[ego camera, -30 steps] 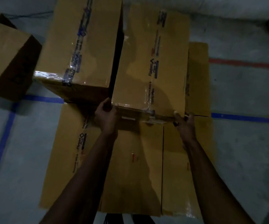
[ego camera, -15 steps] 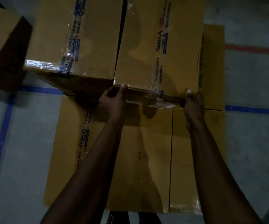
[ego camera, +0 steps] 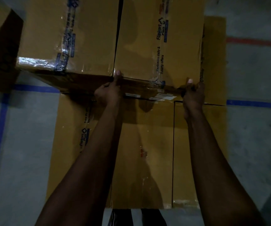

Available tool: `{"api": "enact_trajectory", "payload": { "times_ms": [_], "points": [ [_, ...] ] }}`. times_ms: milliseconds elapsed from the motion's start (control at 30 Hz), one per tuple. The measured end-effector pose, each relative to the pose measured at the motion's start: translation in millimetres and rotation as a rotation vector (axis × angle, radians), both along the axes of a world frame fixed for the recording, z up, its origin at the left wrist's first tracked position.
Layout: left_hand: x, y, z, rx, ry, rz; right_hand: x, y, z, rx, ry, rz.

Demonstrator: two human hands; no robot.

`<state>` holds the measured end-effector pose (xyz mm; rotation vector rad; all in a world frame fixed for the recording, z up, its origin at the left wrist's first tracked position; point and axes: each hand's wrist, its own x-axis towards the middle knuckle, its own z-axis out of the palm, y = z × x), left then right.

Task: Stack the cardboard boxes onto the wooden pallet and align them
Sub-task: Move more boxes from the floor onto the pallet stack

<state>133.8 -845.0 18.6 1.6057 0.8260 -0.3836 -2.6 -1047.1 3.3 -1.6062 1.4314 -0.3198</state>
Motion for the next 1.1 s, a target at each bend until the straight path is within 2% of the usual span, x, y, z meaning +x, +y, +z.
{"api": "enact_trajectory", "payload": {
  "times_ms": [167, 300, 467, 567, 700, 767, 833, 900, 967, 1033, 1100],
  "points": [
    [0.1, -1.4, 16.1, -0.065, 0.049, 0.017, 1.0, 4.2, 0.6, -0.023, 0.019, -0.003],
    [-2.2, -7.2, 32.5, -0.245, 0.080, 0.146, 4.0, 4.0, 6.5, -0.007, 0.015, -0.015],
    [3.6, -7.5, 36.2, -0.198, 0.132, 0.121, 4.7, -8.6, -0.5, -0.031, 0.041, 0.078],
    [4.3, -9.4, 31.6, -0.221, 0.128, 0.108, 7.7, -10.0, 2.2, -0.031, 0.033, 0.051],
    [0.3, -13.5, 28.6, -0.152, 0.109, 0.067, 3.7, -10.4, 3.1, -0.049, 0.044, 0.101],
    [2.3, -4.8, 17.7, -0.156, 0.117, 0.006, -0.3, -8.8, 1.7, -0.073, 0.057, 0.117],
    [-0.1, 4.9, 15.9, -0.160, 0.113, -0.141, -2.2, -5.2, 5.8, -0.062, 0.063, 0.117],
    [-1.6, 10.2, 17.8, -0.153, 0.081, -0.154, -4.8, -6.5, 13.0, -0.030, 0.062, 0.122],
    [-4.1, 11.9, 25.2, -0.096, -0.002, -0.162, -5.8, -6.0, 30.8, 0.047, 0.052, 0.129],
    [-16.8, 21.3, 42.4, 0.050, -0.065, -0.328, -11.6, 5.7, 52.3, 0.146, -0.016, 0.104],
    [-43.4, 37.6, 61.5, 0.101, -0.116, -0.429, -28.8, 34.2, 75.3, 0.225, -0.062, 0.087]
  ]
}}
